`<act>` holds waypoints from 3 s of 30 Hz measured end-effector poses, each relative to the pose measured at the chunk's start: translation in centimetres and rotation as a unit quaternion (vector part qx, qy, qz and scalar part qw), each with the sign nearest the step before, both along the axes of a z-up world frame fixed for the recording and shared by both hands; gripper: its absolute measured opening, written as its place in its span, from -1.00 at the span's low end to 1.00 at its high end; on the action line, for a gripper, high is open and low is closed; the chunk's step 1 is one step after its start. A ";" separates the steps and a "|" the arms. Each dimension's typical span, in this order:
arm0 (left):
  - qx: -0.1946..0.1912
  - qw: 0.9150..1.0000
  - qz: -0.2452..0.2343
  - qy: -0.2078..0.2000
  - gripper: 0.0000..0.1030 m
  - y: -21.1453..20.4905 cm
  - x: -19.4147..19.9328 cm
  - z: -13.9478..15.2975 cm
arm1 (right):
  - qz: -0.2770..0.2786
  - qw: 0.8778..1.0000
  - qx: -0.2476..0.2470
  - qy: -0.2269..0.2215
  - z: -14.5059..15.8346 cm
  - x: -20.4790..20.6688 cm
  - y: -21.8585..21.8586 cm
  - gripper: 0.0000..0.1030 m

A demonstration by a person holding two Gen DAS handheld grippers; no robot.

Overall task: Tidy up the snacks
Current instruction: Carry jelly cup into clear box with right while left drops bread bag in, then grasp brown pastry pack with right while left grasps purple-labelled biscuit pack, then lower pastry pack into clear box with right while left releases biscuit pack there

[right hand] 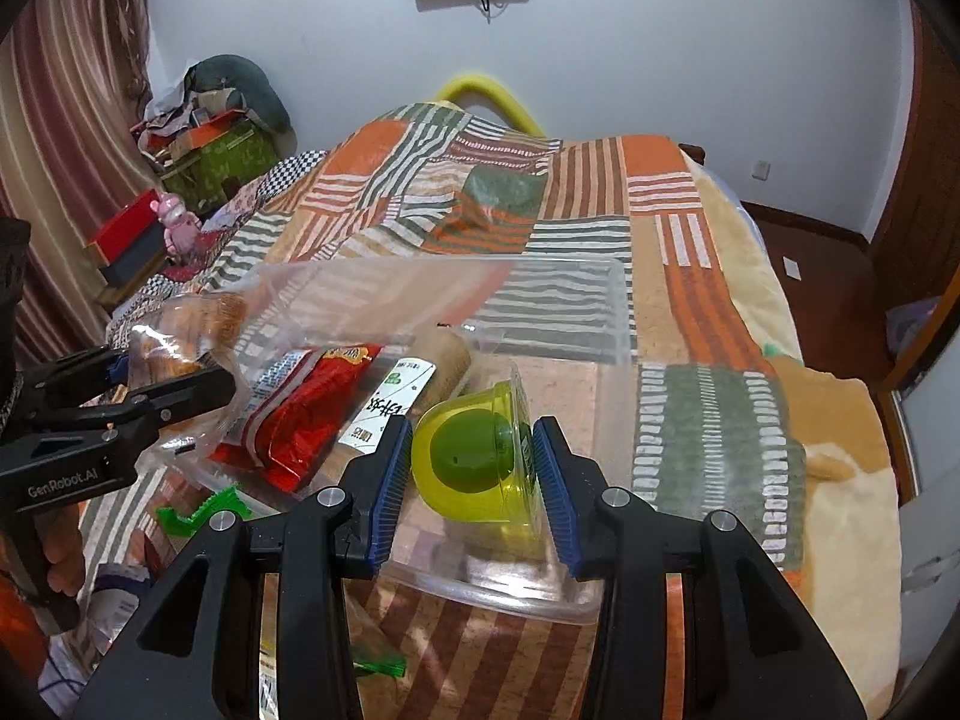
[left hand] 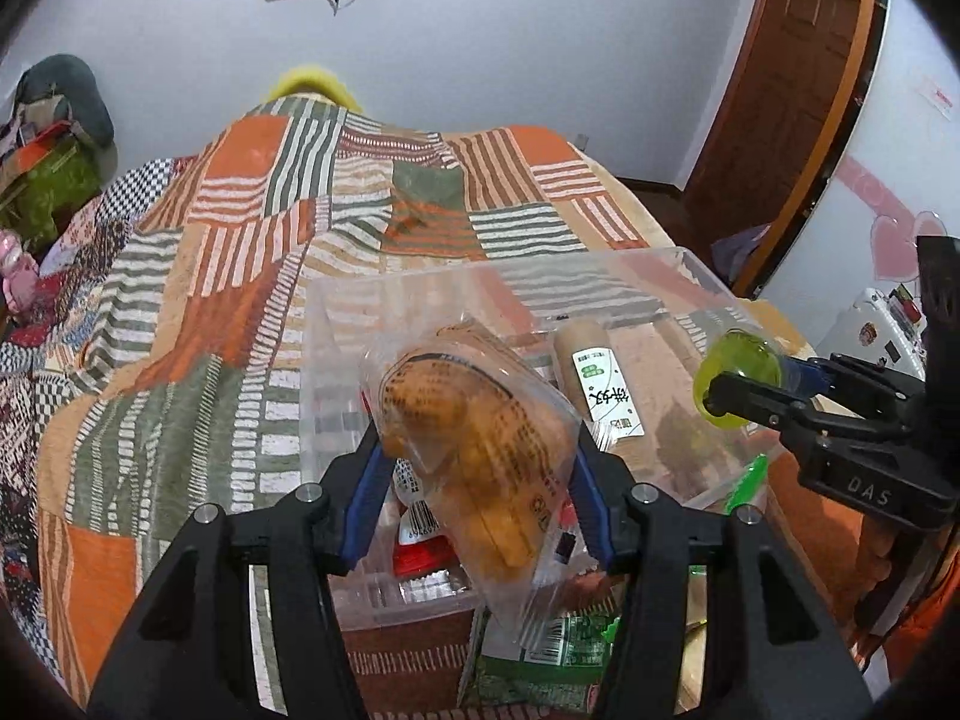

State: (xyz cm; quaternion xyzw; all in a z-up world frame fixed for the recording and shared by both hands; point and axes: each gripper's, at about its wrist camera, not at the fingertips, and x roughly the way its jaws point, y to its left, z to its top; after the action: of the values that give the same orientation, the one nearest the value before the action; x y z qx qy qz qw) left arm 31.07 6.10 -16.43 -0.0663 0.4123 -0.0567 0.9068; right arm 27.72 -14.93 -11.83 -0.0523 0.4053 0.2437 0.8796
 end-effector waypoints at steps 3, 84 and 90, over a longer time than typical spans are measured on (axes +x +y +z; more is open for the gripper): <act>0.012 1.000 0.005 0.005 0.13 -0.1 -0.1 -0.2 | 0.006 1.000 -0.006 0.003 0.1 -0.2 0.2 -0.23; -0.004 0.998 -0.028 0.063 -0.11 -5.4 -19.3 -4.7 | 0.027 0.998 -0.024 0.051 -3.6 -15.5 -2.6 0.05; -0.006 0.998 -0.020 0.060 -0.12 -4.6 -19.5 -4.0 | 0.022 0.998 -0.022 0.045 -3.3 -15.4 -2.7 -0.15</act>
State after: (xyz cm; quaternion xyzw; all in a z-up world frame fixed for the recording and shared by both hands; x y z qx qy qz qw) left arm 11.60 1.51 -20.41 -0.0666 0.4666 -0.0728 0.8790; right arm 12.34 -17.67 -15.15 -0.0699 0.4485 0.2562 0.8535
